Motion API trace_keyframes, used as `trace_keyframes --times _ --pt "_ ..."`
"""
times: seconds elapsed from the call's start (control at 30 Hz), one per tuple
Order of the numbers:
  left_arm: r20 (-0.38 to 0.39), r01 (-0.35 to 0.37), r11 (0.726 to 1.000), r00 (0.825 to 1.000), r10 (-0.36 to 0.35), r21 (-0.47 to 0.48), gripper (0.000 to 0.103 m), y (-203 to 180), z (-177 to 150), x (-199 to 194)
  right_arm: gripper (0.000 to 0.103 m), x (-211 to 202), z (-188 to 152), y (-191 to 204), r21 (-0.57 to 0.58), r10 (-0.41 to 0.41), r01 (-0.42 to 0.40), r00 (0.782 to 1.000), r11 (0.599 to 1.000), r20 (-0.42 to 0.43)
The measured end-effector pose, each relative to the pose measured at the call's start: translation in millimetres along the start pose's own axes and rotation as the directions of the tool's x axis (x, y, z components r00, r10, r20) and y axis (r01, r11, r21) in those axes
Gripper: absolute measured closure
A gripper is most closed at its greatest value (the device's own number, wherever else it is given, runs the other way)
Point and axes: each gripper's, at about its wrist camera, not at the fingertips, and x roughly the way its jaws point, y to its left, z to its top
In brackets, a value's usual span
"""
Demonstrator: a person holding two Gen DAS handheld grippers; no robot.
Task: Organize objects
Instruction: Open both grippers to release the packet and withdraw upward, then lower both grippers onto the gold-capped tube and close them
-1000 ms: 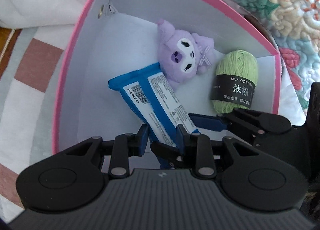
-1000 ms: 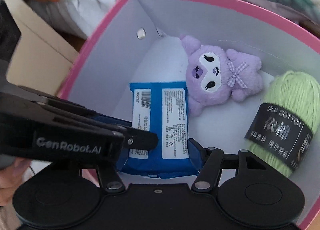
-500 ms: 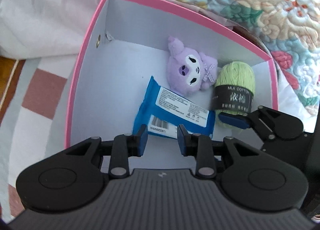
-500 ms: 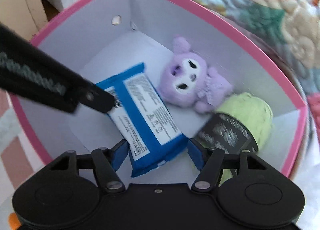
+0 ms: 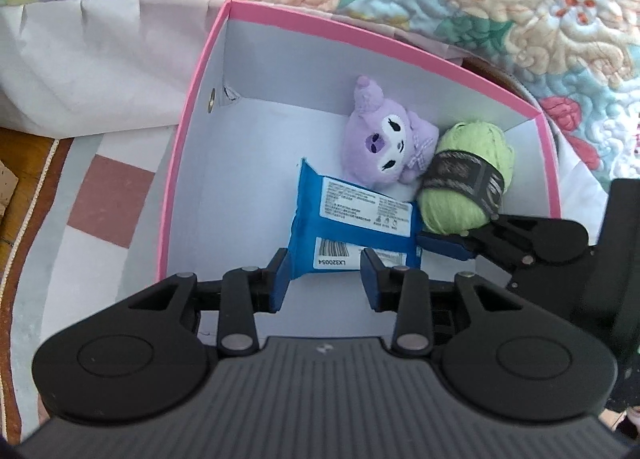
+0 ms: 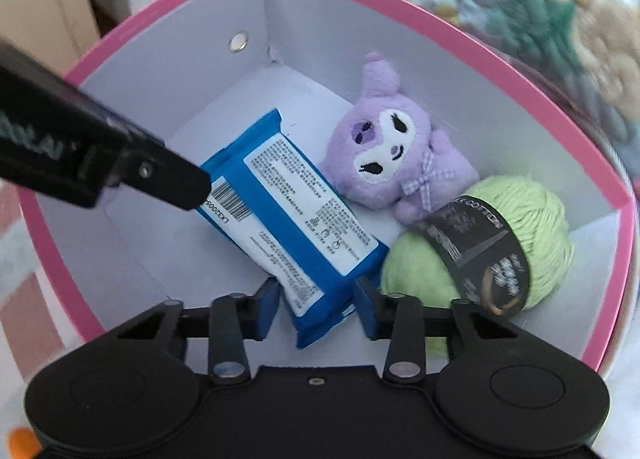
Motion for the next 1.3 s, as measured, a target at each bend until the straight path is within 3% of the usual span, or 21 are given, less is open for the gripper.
trace_keyframes --times 0.1,0.27,0.37,0.47,0.63,0.77,1.13,1.3 --pt "0.012 -0.007 1.0 1.0 0.007 0.015 0.066 -3 -1 -2 0.06 3 7 4 -0.049 -0.044 0.043 0.999 0.998 -0.021" --pt "0.018 -0.027 0.999 0.999 0.026 0.027 0.062 -3 -3 -7 0.052 -2 8 4 -0.015 -0.059 0.059 0.998 0.998 -0.017" --pt "-0.004 -0.042 0.997 0.999 0.043 0.061 0.062 -6 -6 -14 0.05 -28 -4 -7 0.094 0.001 -0.006 0.998 0.996 0.061" --pt "-0.013 -0.065 0.995 0.998 0.066 0.079 0.06 -10 -10 -29 0.046 -66 -19 -20 0.216 0.088 -0.125 0.981 0.968 0.17" --pt "0.001 -0.075 0.992 0.997 0.075 0.099 0.047 -16 -21 -65 0.044 -116 -24 -14 0.295 0.1 -0.174 0.963 0.94 0.25" --pt "0.003 -0.078 0.99 0.997 0.078 0.115 0.042 -20 -31 -95 0.044 -137 -25 -5 0.326 0.097 -0.183 0.96 0.927 0.264" --pt "0.054 -0.1 0.985 0.994 0.093 0.14 0.041 -29 -65 -190 0.043 -221 -37 37 0.28 0.053 -0.116 0.973 0.953 0.225" --pt "0.062 -0.112 0.974 0.993 0.101 0.199 0.04 -43 -88 -222 0.041 -255 -46 52 0.282 0.082 -0.143 0.972 0.949 0.219"
